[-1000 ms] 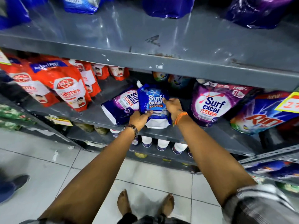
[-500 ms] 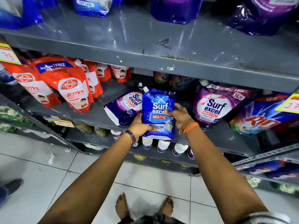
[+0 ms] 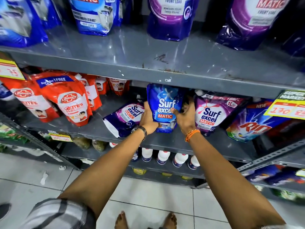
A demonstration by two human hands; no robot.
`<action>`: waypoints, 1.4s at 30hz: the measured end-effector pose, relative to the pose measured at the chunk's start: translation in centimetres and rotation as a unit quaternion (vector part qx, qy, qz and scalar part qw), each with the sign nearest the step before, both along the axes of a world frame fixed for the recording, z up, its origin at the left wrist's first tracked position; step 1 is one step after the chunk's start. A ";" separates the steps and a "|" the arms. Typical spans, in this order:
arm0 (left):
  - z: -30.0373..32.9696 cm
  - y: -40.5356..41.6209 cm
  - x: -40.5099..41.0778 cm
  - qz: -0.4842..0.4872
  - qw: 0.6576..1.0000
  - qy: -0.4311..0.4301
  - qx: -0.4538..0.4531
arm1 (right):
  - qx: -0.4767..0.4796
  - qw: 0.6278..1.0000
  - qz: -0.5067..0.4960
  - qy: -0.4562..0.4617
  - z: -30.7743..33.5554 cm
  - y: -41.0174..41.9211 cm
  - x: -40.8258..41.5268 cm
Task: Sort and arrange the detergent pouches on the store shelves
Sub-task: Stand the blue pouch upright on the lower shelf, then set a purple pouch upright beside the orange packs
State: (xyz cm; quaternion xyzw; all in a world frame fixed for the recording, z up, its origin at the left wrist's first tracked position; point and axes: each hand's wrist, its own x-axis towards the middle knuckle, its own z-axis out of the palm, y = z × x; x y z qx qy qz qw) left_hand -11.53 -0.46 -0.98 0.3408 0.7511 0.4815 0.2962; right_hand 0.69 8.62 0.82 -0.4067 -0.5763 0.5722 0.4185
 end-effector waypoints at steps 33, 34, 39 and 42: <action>-1.5 -5.2 -18.9 -0.057 0.964 0.040 -0.256 | -0.367 0.929 -0.001 -0.042 -4.2 -10.7 -13.8; -1.5 -5.5 -19.2 -0.062 0.964 0.033 -0.257 | -0.372 0.926 -0.010 -0.061 -4.1 -10.4 -14.4; -1.5 -7.4 -19.9 -0.044 0.973 -0.062 -0.219 | -0.397 0.912 0.025 -0.100 -3.7 -9.3 -15.0; -2.5 -8.3 -19.9 -0.001 0.981 -0.105 -0.160 | -0.360 0.927 0.031 -0.103 -3.9 -9.5 -15.6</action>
